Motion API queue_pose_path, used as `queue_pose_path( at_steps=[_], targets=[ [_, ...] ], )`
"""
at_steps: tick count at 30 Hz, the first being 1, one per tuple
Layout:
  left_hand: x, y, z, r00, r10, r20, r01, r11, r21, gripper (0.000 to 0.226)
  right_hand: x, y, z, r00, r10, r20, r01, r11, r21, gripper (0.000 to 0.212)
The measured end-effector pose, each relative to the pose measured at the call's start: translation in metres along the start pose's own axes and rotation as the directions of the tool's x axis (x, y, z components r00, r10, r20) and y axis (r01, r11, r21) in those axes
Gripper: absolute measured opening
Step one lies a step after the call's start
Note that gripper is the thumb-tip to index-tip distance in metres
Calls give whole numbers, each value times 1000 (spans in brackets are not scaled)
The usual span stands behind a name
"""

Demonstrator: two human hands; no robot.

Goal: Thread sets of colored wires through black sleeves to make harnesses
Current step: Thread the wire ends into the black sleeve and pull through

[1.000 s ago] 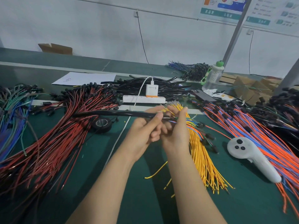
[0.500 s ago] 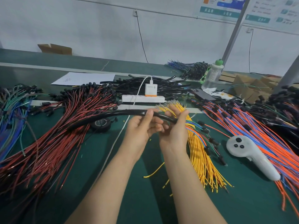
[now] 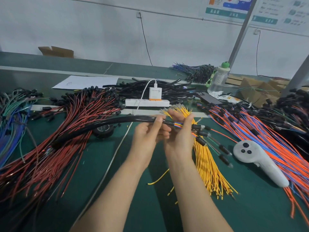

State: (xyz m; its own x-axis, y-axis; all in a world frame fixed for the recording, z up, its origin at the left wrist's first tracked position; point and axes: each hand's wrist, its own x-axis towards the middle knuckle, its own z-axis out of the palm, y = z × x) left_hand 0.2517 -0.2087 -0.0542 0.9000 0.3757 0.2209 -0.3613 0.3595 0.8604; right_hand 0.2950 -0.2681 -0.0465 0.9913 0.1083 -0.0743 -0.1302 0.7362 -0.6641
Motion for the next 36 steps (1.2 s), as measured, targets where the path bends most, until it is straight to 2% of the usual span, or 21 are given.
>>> queue_pose_path(
  at_steps=[4,6,9,11,13,14,16,20,24,26,28,30,33,36],
  targets=[
    [2,2,-4,998,-57,24,58,997,-49,20,-1,-3,-1,983,86,160,-100,991,84,54],
    [3,6,-6,997,-53,57,53,999,-4,20,1,-7,-1,974,113,197,-134,986,98,55],
    [4,13,-8,996,30,85,-49,971,233,19,7,-16,-5,987,118,113,-120,993,15,60],
    [5,19,-10,990,91,110,-120,945,303,22,12,-25,-12,982,170,82,-180,976,126,59],
    [5,25,-8,972,119,201,-158,970,187,22,14,-33,-17,954,279,107,-298,894,335,52],
    [6,28,-6,955,131,266,-166,979,115,21,14,-33,-19,934,330,136,-357,851,385,50],
    [5,28,1,937,160,312,-184,982,49,25,10,-28,-17,914,364,181,-405,856,321,48],
    [6,19,0,992,103,76,-100,994,-38,31,5,-10,-3,935,287,208,-317,940,128,54],
    [7,20,-2,998,55,-42,-59,993,-105,32,0,-1,2,941,260,218,-275,961,39,52],
    [8,26,-3,994,60,-87,-76,979,-189,32,-2,0,4,952,238,191,-260,961,98,42],
    [10,33,-7,990,62,-125,-94,958,-270,31,-1,-3,1,973,182,139,-213,943,256,32],
    [10,35,-10,988,58,-141,-96,955,-280,32,1,-9,-3,986,140,93,-165,912,376,29],
    [10,29,-6,991,40,-124,-72,963,-261,32,2,-13,-6,990,124,59,-138,917,376,36],
    [11,18,3,995,23,-93,-47,964,-263,30,2,-13,-5,993,115,29,-118,931,345,31]
  ],
)
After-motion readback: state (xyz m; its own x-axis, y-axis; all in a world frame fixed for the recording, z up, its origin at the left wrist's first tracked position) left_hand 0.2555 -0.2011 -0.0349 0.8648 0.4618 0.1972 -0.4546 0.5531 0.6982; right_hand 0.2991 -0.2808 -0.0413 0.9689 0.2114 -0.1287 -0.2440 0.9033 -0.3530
